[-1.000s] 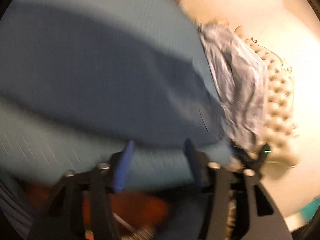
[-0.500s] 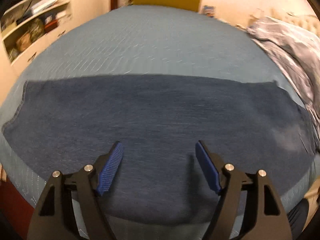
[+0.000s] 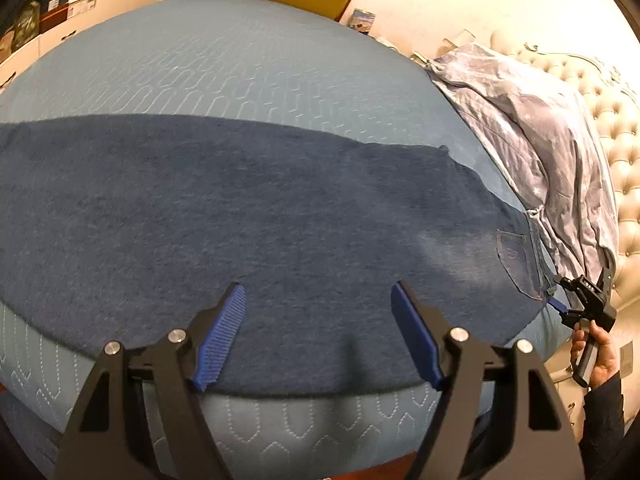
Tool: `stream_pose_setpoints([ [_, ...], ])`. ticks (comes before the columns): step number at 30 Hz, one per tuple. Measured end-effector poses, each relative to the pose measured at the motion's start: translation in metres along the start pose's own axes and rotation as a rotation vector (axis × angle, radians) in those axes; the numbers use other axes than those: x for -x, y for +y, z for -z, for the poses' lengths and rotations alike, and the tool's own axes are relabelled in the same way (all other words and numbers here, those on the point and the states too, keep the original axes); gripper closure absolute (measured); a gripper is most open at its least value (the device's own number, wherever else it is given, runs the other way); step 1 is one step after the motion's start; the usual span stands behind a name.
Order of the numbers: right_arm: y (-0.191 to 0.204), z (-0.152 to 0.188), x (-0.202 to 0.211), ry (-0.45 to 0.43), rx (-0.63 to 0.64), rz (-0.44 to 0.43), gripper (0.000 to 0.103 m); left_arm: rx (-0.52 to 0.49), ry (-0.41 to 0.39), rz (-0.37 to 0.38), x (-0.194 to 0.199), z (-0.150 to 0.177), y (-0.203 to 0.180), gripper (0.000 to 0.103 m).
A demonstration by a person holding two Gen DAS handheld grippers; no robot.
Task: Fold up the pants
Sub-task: 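Release the jeans and open both grippers above the folded legs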
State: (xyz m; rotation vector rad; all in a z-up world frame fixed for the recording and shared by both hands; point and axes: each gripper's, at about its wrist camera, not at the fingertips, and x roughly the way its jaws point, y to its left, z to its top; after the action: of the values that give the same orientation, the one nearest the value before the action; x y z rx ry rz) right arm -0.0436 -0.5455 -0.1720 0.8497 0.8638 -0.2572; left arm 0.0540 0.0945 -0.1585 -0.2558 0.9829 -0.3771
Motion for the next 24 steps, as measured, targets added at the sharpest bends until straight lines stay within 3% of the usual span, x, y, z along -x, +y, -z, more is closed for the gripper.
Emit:
stream_pose_setpoints([
  [4,0.003,0.0,-0.003,0.004,0.046,0.076,0.067,0.023,0.002,-0.008,0.006,0.002,0.016,0.028],
  [7,-0.003,0.0,0.0,-0.005,0.044,0.072,0.079,0.039,0.025,-0.005,0.002,0.006,0.018,0.028],
  [11,-0.004,0.005,0.008,-0.021,0.041,0.064,0.085,0.04,0.03,0.004,0.003,0.008,0.017,0.028],
  [20,-0.018,0.01,0.01,-0.014,-0.024,0.005,0.085,0.029,0.01,-0.017,0.007,0.006,0.019,0.028],
  [23,-0.018,0.009,0.021,-0.008,-0.064,-0.046,0.067,0.01,0.011,-0.057,0.005,0.007,0.021,0.029],
  [24,-0.011,0.012,0.032,-0.023,-0.055,-0.061,0.049,0.006,-0.003,-0.077,0.006,0.006,0.022,0.028],
])
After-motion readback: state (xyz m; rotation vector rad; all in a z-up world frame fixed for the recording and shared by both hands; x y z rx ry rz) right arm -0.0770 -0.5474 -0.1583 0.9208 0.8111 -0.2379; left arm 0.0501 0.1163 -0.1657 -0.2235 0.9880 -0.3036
